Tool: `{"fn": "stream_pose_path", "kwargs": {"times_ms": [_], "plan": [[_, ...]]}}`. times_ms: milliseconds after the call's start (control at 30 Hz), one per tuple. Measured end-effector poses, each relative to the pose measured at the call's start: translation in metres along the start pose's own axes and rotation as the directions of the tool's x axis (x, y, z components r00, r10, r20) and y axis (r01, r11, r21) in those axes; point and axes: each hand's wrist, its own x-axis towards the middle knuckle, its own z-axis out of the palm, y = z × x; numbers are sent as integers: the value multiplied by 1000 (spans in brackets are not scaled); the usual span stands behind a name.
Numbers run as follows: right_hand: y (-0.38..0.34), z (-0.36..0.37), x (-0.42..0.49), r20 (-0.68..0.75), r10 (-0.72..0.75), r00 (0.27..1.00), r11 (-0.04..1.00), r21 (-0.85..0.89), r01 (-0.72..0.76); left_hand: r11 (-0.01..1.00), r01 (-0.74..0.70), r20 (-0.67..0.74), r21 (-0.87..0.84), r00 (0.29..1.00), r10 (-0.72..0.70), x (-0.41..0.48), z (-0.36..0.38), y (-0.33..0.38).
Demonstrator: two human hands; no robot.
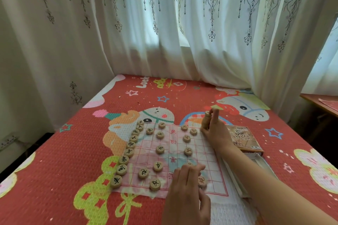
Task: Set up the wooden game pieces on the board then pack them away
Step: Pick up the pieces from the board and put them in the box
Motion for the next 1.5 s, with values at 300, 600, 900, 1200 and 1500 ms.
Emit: {"fn": "stream_pose_path", "kwargs": {"times_ms": [300, 600, 900, 1200, 1500], "plan": [[2, 6, 3, 7, -13, 1000, 1000, -24, 13, 1000, -14, 4, -6, 1000, 14, 0, 0, 0], [-22, -27, -18, -155, 179, 972, 938, 326, -120, 999, 25, -2, -39, 1000, -26, 0, -2, 1], [-33, -99, -93, 391, 448, 804, 122, 864, -488, 980, -7, 85, -200, 996, 24, 33, 1, 34], [-25, -122, -127, 602, 311, 735, -88, 789, -609, 983, 17, 350, -185, 935, 49, 88, 49, 57], [2, -122, -125, 684, 373, 626, -8, 678, -735, 1000, -1, 528, 26, 849, -12, 123, 78, 45]]}}
